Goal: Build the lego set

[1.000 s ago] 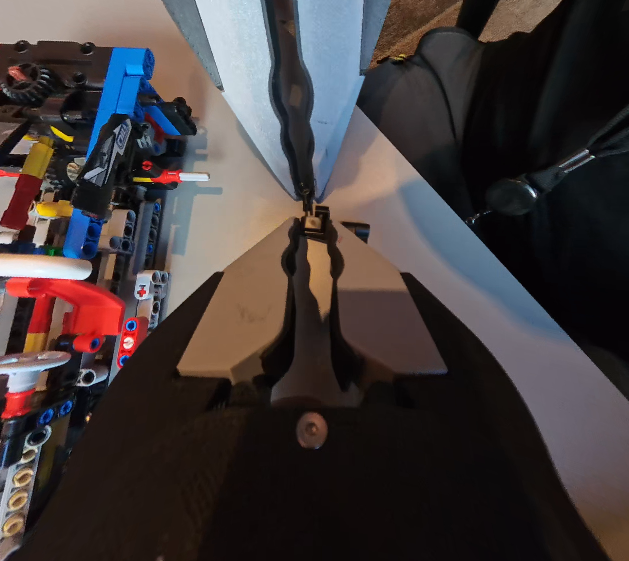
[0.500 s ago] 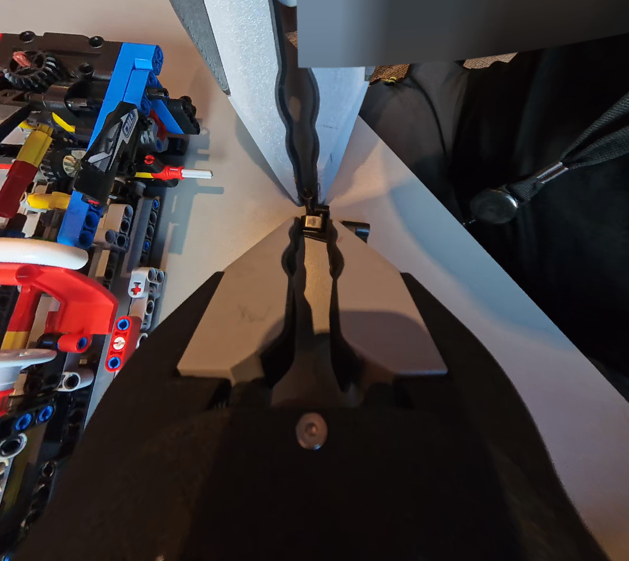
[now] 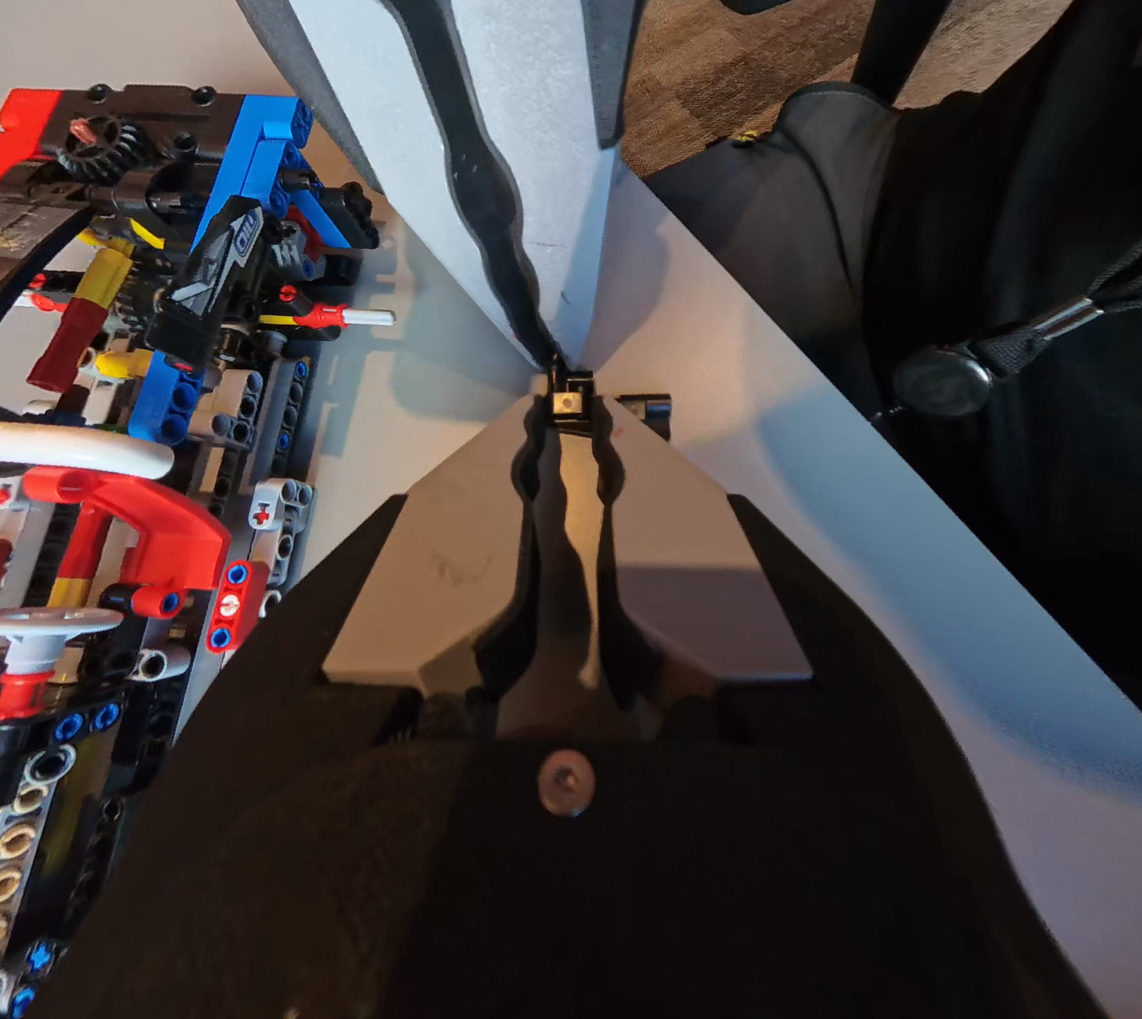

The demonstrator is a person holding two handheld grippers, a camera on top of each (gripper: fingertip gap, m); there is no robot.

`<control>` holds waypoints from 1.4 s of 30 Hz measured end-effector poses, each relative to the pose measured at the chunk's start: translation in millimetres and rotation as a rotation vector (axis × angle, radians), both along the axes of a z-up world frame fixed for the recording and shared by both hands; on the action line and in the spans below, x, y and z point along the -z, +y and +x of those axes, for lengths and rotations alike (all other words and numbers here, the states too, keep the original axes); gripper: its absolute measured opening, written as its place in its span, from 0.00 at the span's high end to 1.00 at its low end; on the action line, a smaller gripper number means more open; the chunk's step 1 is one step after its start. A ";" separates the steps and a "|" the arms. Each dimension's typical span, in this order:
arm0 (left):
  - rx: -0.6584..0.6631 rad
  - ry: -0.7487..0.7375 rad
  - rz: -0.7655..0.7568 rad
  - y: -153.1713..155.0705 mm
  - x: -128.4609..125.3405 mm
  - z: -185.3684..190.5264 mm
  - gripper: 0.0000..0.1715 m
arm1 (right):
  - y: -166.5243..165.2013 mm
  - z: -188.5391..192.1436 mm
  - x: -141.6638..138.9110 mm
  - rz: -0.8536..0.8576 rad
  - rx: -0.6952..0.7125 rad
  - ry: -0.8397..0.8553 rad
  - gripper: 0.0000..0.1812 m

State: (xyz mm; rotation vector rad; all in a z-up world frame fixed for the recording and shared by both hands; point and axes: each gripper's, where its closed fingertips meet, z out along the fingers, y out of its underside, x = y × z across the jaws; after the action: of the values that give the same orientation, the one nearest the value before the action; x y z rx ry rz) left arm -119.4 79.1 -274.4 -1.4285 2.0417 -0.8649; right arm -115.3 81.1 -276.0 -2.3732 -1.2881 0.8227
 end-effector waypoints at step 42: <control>0.572 -0.043 0.034 -59.2 -0.9 64.8 0.94 | -60.7 65.2 4.7 0.217 0.346 0.004 0.98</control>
State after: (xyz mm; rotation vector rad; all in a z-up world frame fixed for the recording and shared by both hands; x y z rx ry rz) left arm -54.7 19.9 -273.5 -0.7950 2.4572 -1.0594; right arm -50.1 20.4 -280.7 -2.3213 -0.8759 0.5527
